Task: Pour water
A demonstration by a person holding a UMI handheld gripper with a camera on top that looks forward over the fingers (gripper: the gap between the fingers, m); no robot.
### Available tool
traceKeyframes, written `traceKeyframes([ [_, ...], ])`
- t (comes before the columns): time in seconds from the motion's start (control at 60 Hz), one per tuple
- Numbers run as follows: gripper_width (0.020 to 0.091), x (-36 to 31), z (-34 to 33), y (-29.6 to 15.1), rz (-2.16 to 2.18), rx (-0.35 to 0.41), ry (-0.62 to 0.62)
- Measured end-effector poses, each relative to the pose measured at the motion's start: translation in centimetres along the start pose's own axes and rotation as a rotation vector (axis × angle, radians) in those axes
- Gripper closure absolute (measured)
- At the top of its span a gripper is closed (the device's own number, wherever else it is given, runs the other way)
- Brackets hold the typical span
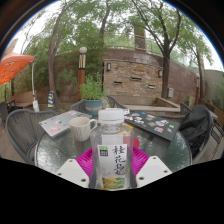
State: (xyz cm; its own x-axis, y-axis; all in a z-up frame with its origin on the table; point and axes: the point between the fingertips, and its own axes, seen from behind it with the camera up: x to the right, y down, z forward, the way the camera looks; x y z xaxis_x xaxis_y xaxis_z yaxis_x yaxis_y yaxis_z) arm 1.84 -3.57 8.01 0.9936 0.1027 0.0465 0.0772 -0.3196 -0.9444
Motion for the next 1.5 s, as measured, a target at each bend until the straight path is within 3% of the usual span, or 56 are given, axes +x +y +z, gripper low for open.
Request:
traceKeyframes([
  [0.283,0.0633,4.6,9.5,-11.3,-0.842,0.009,0.255],
  [0.433,0.0632,0.1,14.1,-15.5,-1.625,0.034,0.386],
  [0.5,0.0633,-1.6,15.3,-16.1,-1.895,0.034,0.369],
  [0.617,0.0631,-2.7,16.3,-16.1,-2.197,-0.04,0.311],
  [0.783,0.0633,-5.4,16.4,-16.4,-2.366,-0.025,0.264],
  [1.0,0.0632,-6.5,17.1,-15.5,-2.309,-0.008,0.237],
  [1.083,0.0631,-6.7,17.0,-15.4,-2.125,0.049,0.273],
  [1.15,0.063,-5.9,16.2,-16.9,-1.861,0.113,0.285],
  [1.167,0.063,-6.0,17.1,-17.6,-1.813,0.103,0.241],
  [1.217,0.0631,-4.2,15.7,-17.7,-1.526,0.135,0.299],
  [1.233,0.0629,-3.8,16.5,-18.4,-1.463,0.107,0.257],
  [1.25,0.0627,-3.4,16.4,-18.5,-1.374,0.126,0.251],
  [1.383,0.0627,0.5,14.5,-17.2,-0.648,0.245,0.234],
  [1.5,0.0629,2.6,15.4,-15.0,-0.249,0.269,0.132],
])
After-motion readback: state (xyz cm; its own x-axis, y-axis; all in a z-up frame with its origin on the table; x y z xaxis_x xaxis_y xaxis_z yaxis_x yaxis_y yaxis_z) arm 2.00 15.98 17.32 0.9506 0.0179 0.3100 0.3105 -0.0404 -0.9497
